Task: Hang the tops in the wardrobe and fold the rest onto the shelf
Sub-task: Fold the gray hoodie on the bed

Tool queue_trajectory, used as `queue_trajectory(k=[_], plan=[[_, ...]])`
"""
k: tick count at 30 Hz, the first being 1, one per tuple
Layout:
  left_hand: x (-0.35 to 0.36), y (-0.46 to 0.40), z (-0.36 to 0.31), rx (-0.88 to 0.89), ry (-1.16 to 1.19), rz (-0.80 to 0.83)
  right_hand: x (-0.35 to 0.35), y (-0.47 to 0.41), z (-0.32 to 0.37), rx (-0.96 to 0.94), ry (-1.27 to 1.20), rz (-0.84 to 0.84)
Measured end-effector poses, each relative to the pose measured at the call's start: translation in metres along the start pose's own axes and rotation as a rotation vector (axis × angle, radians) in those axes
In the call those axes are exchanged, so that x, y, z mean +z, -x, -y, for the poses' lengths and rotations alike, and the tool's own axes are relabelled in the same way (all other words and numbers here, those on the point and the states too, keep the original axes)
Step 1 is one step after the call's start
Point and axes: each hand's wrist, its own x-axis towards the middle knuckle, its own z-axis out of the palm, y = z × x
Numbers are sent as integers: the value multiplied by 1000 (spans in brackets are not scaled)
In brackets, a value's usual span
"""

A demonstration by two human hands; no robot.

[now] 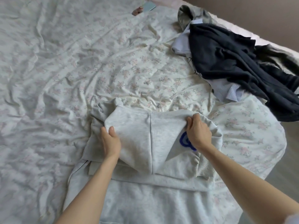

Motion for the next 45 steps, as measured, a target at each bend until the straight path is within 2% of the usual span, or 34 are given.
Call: queue_trajectory(k=[3,5,7,9,11,14,15,17,20,22,23,26,29,34,39,42,44,45], plan=[[1,-1,5,-97,-108,40,8,1,-9,88,115,116],[-3,0,-2,1,-199,-18,13,8,-9,120,94,122],[-8,7,-10,245,-359,-83,18,16,-11,107,77,127],[-9,20,-15,561,-453,-50,20,22,-16,107,58,131],[-4,42,-16,818,-527,134,19,26,-19,113,34,133],[8,75,-2,989,-773,406,16,25,-18,44,105,76],[9,80,6,975,-846,440,13,26,-17,-4,147,23],[8,79,20,829,-933,450,6,29,-14,-127,217,-77],[0,69,37,598,-995,445,5,50,-17,-526,300,-172],[-4,63,39,559,-1003,467,8,69,-24,-795,401,-125],[-6,61,39,539,-994,482,10,77,-29,-863,488,-69],[-7,56,36,484,-977,533,12,88,-32,-879,708,97],[-8,59,34,437,-910,572,13,91,-27,-893,782,148],[-9,72,44,456,-782,423,12,93,-31,-959,783,180],[-11,68,53,221,-993,582,-5,61,-54,-957,799,140],[-11,59,47,162,-1120,626,-8,58,-60,-974,721,170],[-8,62,38,181,-1084,532,-9,63,-50,-935,683,176],[-6,66,34,248,-1016,421,-8,65,-43,-919,660,158]])
